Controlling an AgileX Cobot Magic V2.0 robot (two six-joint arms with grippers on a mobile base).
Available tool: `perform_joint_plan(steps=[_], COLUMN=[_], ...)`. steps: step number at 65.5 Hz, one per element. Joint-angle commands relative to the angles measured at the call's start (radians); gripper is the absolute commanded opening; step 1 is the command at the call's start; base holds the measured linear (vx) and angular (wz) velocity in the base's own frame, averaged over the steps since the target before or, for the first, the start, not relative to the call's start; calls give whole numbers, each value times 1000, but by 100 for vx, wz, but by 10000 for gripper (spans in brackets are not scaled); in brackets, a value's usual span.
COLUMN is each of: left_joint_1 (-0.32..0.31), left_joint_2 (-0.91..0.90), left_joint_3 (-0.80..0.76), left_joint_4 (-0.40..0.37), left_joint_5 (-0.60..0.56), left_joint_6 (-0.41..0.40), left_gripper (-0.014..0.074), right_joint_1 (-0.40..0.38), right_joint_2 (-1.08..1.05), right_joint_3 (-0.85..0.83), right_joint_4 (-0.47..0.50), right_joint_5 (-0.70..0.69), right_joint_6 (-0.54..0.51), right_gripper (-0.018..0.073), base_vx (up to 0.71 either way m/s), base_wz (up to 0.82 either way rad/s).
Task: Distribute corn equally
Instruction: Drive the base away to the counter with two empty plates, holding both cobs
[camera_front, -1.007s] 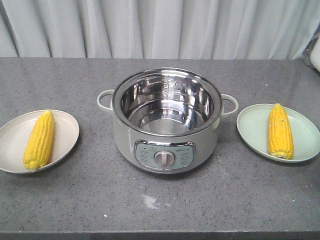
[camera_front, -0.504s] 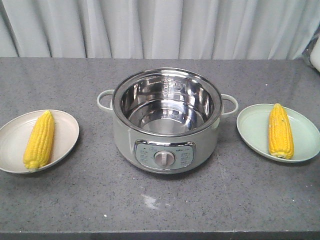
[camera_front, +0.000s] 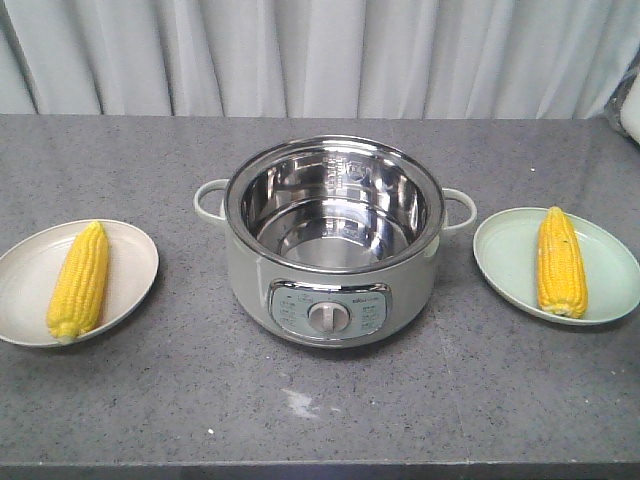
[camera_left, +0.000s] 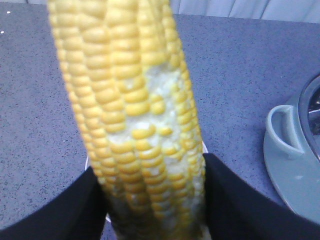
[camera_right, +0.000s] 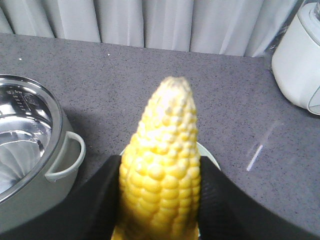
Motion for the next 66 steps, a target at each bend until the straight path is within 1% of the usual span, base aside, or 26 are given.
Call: perform_joint_plan(steps=[1,37,66], left_joint_1=[2,2,2], left_joint_2=[-14,-14,-14], left_joint_3=[-20,-20,-20], left_joint_4=[21,21,21], left_joint_5=[-58,-57,-57], left_joint_6=[-11,-11,-11], left_gripper=[108,108,108], right_joint_1=[-5,-5,-5], right_joint_2=[-14,-14,-14], right_joint_3=[-23,-23,-23], right_joint_4=[8,8,8], right_joint_5=[-75,-76,-75], right_joint_6=[-7,-7,-7], right_gripper=[136,136,136], base_vx=[0,0,-2], base_wz=[0,-1,-8])
